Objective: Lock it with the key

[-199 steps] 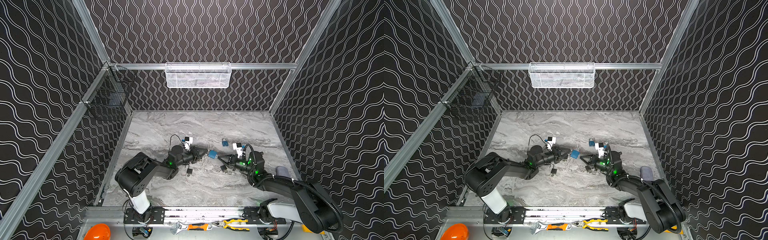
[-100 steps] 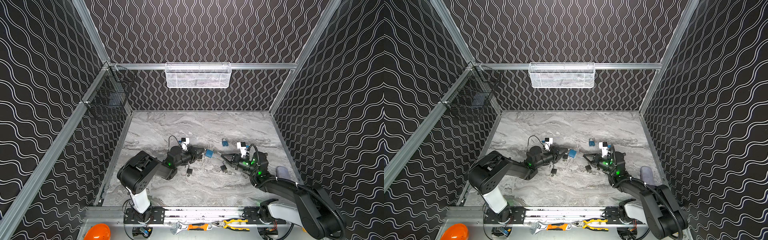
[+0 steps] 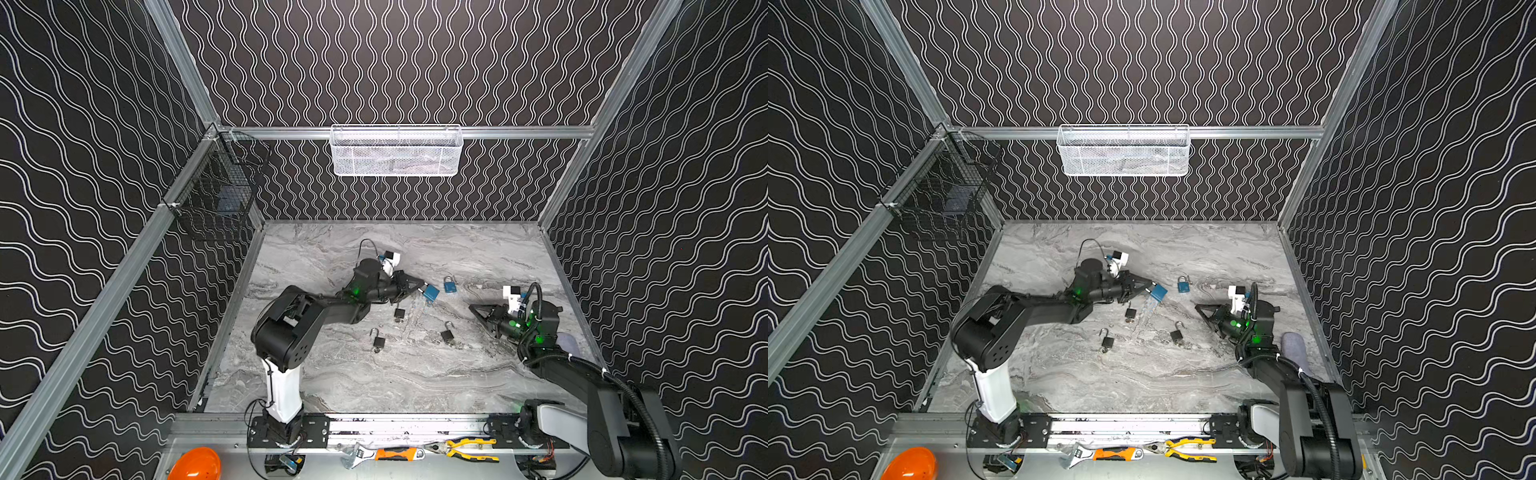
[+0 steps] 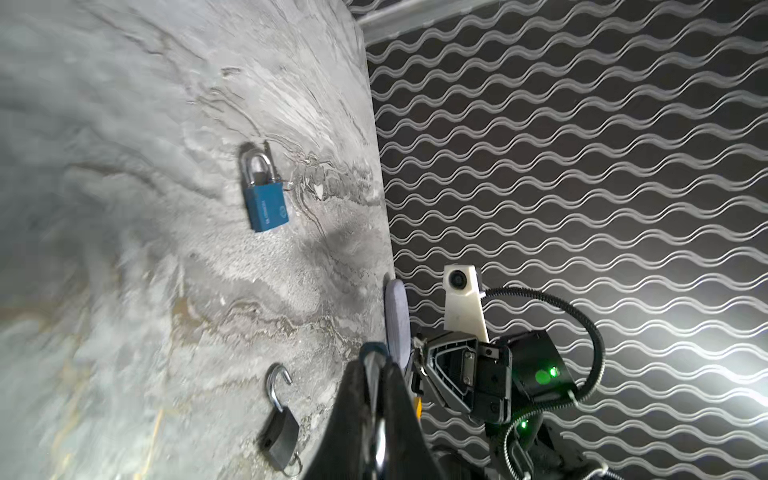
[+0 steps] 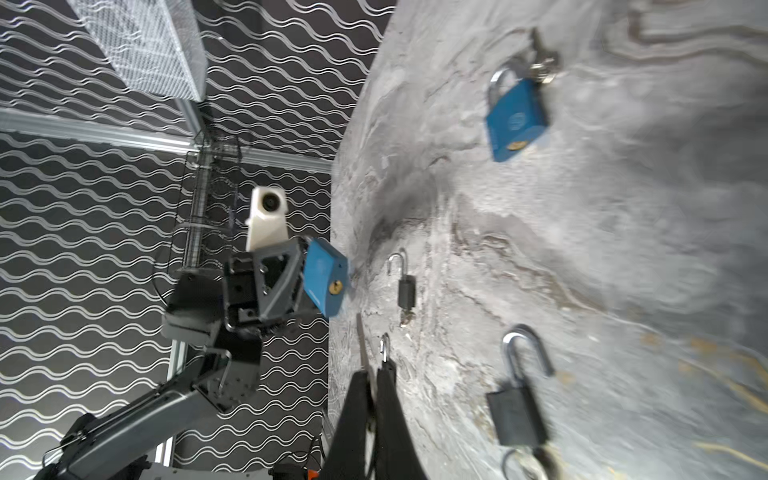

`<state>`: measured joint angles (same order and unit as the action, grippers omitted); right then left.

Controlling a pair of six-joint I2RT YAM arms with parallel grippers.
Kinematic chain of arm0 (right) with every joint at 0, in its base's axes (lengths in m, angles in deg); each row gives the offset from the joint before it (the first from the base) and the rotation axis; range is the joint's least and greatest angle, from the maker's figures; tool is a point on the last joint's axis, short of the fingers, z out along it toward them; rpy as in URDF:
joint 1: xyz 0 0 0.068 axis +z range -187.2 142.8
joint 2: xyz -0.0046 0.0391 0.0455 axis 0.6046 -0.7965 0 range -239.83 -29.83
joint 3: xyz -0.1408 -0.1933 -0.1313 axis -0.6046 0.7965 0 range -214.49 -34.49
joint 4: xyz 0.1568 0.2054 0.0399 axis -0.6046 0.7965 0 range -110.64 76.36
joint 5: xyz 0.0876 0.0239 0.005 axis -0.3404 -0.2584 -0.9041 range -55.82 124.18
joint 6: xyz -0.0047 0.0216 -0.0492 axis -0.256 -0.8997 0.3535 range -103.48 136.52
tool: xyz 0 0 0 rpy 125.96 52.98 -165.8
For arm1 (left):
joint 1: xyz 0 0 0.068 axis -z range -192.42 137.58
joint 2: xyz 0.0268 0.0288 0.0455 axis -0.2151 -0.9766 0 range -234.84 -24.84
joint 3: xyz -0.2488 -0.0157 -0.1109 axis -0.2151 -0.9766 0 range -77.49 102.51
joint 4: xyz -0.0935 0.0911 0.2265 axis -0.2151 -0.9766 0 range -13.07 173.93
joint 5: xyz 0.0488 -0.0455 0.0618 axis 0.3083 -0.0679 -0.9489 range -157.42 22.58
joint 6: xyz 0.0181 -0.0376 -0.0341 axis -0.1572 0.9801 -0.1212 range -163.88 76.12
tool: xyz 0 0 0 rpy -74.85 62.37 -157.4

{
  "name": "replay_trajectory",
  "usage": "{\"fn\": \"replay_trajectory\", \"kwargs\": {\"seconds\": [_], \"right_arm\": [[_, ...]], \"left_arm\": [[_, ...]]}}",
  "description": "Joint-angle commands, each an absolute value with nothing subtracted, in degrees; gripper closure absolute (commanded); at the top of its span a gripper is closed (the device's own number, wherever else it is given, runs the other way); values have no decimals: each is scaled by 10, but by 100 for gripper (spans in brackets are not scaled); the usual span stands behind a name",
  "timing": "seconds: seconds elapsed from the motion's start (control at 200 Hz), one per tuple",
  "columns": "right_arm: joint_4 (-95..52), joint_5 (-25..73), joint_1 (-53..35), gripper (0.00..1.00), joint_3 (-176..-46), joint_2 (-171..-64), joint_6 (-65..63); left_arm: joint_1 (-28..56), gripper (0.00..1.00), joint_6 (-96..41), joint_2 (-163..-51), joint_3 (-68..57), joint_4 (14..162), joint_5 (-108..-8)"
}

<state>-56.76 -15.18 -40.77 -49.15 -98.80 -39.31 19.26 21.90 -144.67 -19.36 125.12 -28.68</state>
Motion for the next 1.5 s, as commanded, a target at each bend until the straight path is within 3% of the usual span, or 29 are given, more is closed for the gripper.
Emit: {"fn": "replay_trajectory", "kwargs": {"seconds": [0.0, 0.39, 0.726, 1.096, 1.441, 1.496], "right_arm": [[-545, -199, -431, 100, -500, -999, -363], [-494, -203, -451, 100, -525, -1030, -304], [-468, -196, -451, 100, -548, -1058, -275], [-430, -194, -446, 100, -580, -1083, -246], [-384, -157, -415, 100, -597, -1075, -222], [-381, -145, -401, 100, -602, -1076, -220]], "left_arm": [[186, 100, 127, -1484, -119, 1115, -208], [123, 100, -138, -1628, 184, 676, -126], [102, 100, -263, -1714, 339, 486, -134], [97, 100, -344, -1785, 464, 369, -152], [96, 100, -345, -1807, 497, 358, -168], [95, 93, -338, -1810, 502, 362, -169]]}}
